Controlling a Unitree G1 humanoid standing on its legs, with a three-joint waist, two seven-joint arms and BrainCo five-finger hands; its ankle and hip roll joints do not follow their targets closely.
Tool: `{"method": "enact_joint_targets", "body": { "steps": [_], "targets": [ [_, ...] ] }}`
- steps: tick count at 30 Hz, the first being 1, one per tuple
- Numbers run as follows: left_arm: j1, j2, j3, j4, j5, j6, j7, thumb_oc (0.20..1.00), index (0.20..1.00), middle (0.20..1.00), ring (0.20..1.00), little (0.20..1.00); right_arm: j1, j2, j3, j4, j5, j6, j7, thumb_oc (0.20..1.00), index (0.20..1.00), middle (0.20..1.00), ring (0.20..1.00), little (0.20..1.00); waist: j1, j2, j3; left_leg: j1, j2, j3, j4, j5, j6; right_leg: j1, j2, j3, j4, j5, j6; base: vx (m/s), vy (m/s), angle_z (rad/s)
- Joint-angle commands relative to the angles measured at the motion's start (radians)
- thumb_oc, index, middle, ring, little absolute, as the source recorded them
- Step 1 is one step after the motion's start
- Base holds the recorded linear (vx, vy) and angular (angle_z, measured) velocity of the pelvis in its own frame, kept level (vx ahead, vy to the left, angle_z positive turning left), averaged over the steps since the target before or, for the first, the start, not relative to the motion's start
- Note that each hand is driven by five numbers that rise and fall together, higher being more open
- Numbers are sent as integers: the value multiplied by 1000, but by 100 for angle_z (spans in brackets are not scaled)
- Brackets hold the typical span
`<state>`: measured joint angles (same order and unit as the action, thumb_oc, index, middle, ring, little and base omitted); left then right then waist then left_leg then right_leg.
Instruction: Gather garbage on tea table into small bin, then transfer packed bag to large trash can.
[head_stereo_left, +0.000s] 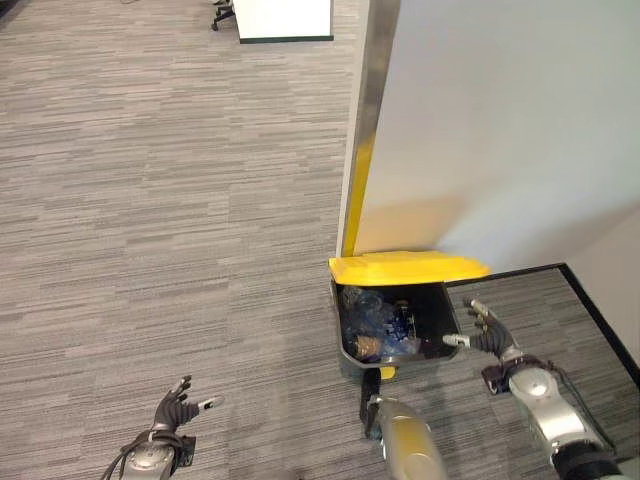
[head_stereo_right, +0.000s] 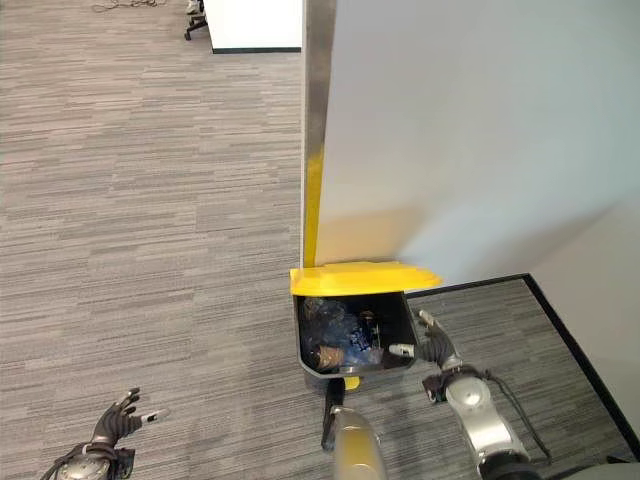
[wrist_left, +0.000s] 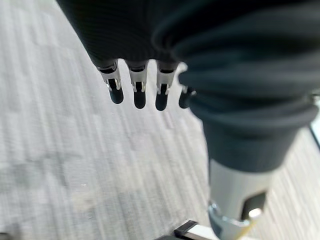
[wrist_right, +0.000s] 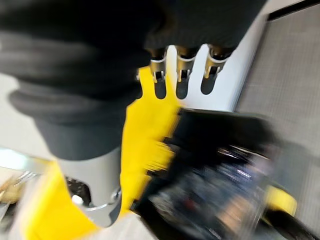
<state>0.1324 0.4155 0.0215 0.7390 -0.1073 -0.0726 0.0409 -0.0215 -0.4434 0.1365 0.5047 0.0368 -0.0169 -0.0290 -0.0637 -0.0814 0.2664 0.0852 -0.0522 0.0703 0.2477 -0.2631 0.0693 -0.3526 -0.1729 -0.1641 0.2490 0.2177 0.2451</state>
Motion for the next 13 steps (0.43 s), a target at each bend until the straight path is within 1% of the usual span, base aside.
{"method": "enact_joint_targets", "body": {
  "steps": [1, 2, 3, 4, 5, 6, 9, 13],
  "targets": [
    [-6, 66, -3, -116, -4, -16, 24, 1000, 1000, 1000, 1000, 1000, -11, -6, -11, -46, -20, -48, -15, 1000, 1000, 1000, 1000, 1000, 10, 27, -3, 34, 8, -59, -109, -13, -20, -25, 19, 95, 322, -226, -70, -173, -126, -10],
    [-5, 62, -4, -127, -10, -20, 23, 1000, 1000, 1000, 1000, 1000, -6, -6, -17, -44, -26, -47, -16, 1000, 1000, 1000, 1000, 1000, 15, 14, -19, 19, 4, -69, -109, -8, -30, 25, 29, 114, 259, -241, -81, -80, -239, 11],
    [-12, 63, -16, -131, -9, -19, 19, 1000, 1000, 1000, 1000, 1000, 21, 7, -33, -34, -25, -42, -18, 1000, 1000, 1000, 1000, 1000, 15, -5, -38, 9, -1, -93, -117, -2, -46, 120, 55, 136, 131, -286, -88, 64, -174, -5],
    [-12, 63, -16, -131, -9, -19, 19, 1000, 1000, 1000, 1000, 1000, 21, 7, -33, -34, -25, -42, -18, 1000, 1000, 1000, 1000, 1000, 15, -5, -37, 9, -1, -93, -117, -1, -46, 121, 55, 136, 130, -285, -88, 100, -331, 8],
    [-22, 48, -11, -103, -37, -24, 33, 1000, 1000, 1000, 1000, 1000, 36, 9, -41, 14, 0, -44, -28, 1000, 1000, 1000, 1000, 1000, 12, -18, -82, -21, 32, -82, -138, 37, -74, 172, 111, 166, -6, -295, -111, 41, -292, 7],
    [-26, 38, -12, -99, -54, -21, 32, 1000, 1000, 1000, 1000, 1000, 38, 12, -49, 26, 11, -38, -27, 1000, 1000, 1000, 1000, 1000, 8, -21, -93, -35, 42, -83, -143, 54, -87, 190, 122, 172, -56, -285, -113, 46, -336, 36],
    [-14, 30, -17, -94, -42, -15, 23, 1000, 1000, 1000, 1000, 1000, 59, 3, -65, 47, 23, -37, -30, 1000, 1000, 1000, 1000, 1000, 3, -22, -128, -19, 66, -73, -192, 69, -99, 245, 132, 154, -158, -265, -122, 32, -147, 33],
    [-2, 18, -19, -84, -40, -7, 7, 1000, 1000, 1000, 1000, 1000, 74, 2, -81, 88, 34, -33, -26, 1000, 1000, 1000, 1000, 1000, -3, -18, -152, -7, 88, -66, -223, 95, -113, 291, 142, 149, -222, -264, -136, 23, -80, -15]
  ]
}}
